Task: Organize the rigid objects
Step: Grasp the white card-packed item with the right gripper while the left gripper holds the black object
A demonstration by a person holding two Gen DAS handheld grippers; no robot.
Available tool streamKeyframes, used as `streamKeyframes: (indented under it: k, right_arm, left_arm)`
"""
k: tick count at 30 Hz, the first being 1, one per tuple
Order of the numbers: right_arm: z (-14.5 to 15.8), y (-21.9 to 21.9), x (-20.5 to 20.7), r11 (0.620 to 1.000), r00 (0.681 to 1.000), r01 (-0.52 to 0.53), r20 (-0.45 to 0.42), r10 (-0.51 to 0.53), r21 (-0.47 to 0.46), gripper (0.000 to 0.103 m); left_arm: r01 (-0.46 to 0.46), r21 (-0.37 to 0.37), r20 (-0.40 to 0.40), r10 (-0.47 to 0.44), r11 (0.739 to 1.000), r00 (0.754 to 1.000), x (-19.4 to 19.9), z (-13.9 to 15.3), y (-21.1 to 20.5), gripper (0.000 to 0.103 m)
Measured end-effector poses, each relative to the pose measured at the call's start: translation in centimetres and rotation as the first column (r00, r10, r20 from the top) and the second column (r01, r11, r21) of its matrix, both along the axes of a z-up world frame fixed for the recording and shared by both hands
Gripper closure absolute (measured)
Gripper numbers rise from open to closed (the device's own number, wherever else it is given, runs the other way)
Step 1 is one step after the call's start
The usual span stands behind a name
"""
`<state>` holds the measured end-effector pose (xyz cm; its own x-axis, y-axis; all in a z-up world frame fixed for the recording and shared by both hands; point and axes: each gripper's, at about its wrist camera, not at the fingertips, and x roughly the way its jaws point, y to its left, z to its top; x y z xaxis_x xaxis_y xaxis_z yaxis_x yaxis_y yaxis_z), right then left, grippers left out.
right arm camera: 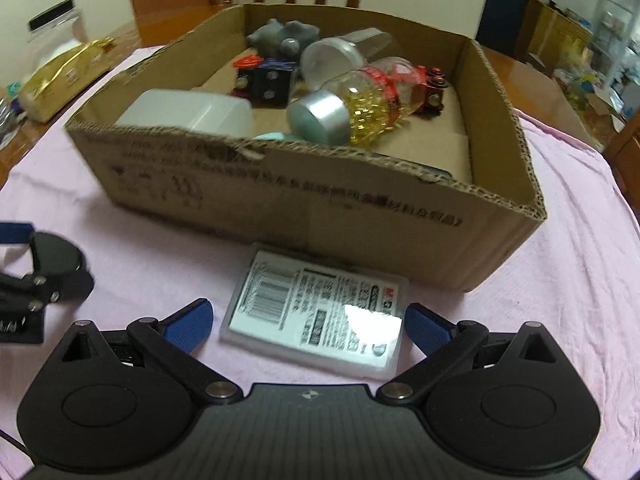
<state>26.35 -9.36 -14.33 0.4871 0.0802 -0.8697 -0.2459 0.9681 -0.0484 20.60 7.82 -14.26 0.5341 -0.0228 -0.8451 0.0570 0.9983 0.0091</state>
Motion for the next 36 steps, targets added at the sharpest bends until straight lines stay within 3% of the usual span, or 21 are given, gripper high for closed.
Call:
streamKeyframes:
  k: [4, 17, 29, 33, 36]
  right_arm:
    - [0.0, -1.8, 0.2, 0.999, 0.999, 0.048, -0.006, -0.048, 0.002, 0.0]
    - [-0.1, -1.7, 0.5, 0.999, 0.999, 0.037, 0.005, -0.037, 0.004, 0.0]
    - [-0.1, -1.1, 0.9, 1.0, 1.0, 0.022, 0.004, -0.022, 0.005, 0.0]
    - [0.0, -1.0, 0.8, 1.0, 1.0, 0.028, 0.003, -0.028, 0.004, 0.0]
    - [0.2, -1.0, 0.7, 1.0, 1.0, 0.017, 0.003, -0.017, 0.002, 0.004]
  left_arm:
    - [0.006, -0.001, 0.001, -0.006, 1.0, 1.0, 0.1, 0.0, 0.0, 0.013]
    - [-0.07, -0.001, -0.001, 0.07, 0.998, 0.998, -0.3, -0.2, 0.0, 0.009]
    - [-0.005, 0.001, -0.005, 0.005, 1.0, 1.0, 0.0, -0.1, 0.2, 0.009]
    - [0.016, -0.002, -0.007, -0.016, 1.0, 1.0, 0.0, 0.0, 0.1, 0.013]
    - [0.03, -0.004, -0.011, -0.03, 1.0, 0.999, 0.0, 0.0, 0.1, 0.013]
